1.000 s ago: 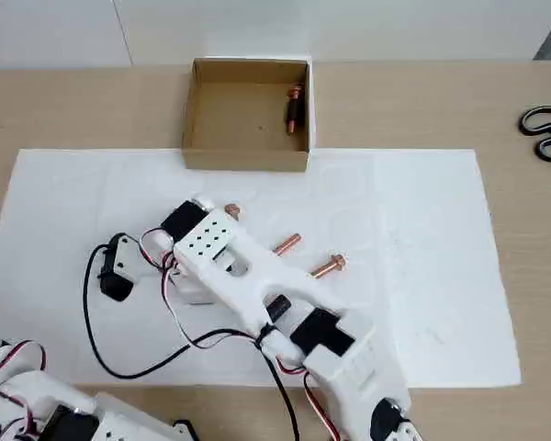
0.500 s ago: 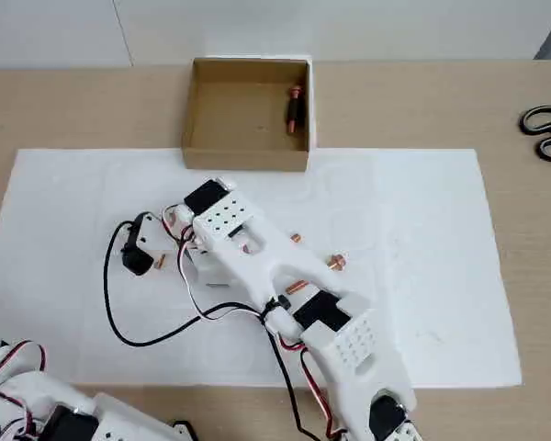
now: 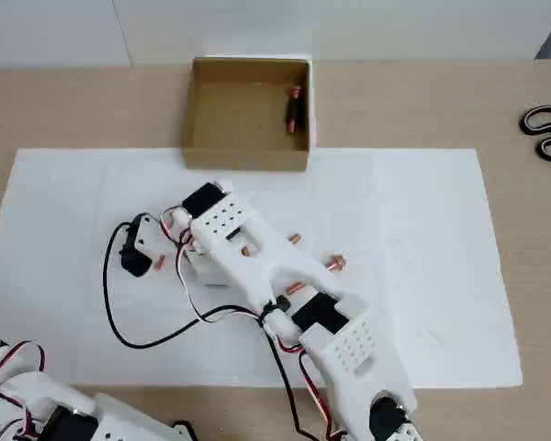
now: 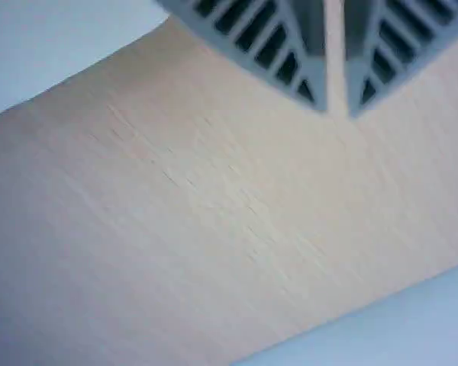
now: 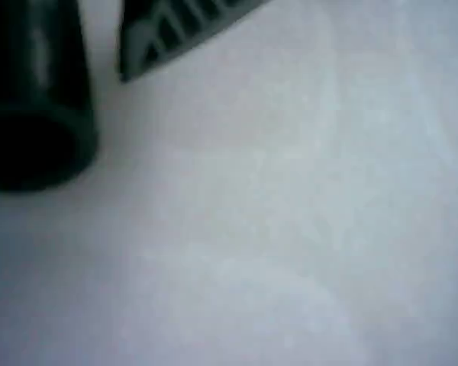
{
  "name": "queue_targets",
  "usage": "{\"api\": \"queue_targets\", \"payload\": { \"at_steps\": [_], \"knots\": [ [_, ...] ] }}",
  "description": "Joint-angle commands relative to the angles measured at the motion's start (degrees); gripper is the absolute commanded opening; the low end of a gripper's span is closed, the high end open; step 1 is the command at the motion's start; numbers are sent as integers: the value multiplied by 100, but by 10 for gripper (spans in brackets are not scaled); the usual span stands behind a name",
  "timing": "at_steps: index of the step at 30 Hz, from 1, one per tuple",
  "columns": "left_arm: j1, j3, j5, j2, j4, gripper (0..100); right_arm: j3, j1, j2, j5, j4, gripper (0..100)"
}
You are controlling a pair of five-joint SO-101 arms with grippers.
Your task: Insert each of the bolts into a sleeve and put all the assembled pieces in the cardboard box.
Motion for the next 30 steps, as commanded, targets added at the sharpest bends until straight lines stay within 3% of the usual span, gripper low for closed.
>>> {"api": "queue_targets", "payload": {
  "at_steps": [1,10,19,30],
  "knots": [
    [-18,-224,-9,-62,18,6,-185,-48,-31,26,-365,233],
    [-18,-224,-9,-62,18,6,-615,-40,-31,26,-242,233],
    [0,-224,0,-62,18,6,-1697,-40,-22,26,848,233],
    [-9,22,0,-62,18,6,-1705,-40,66,-88,980,233]
  ]
}}
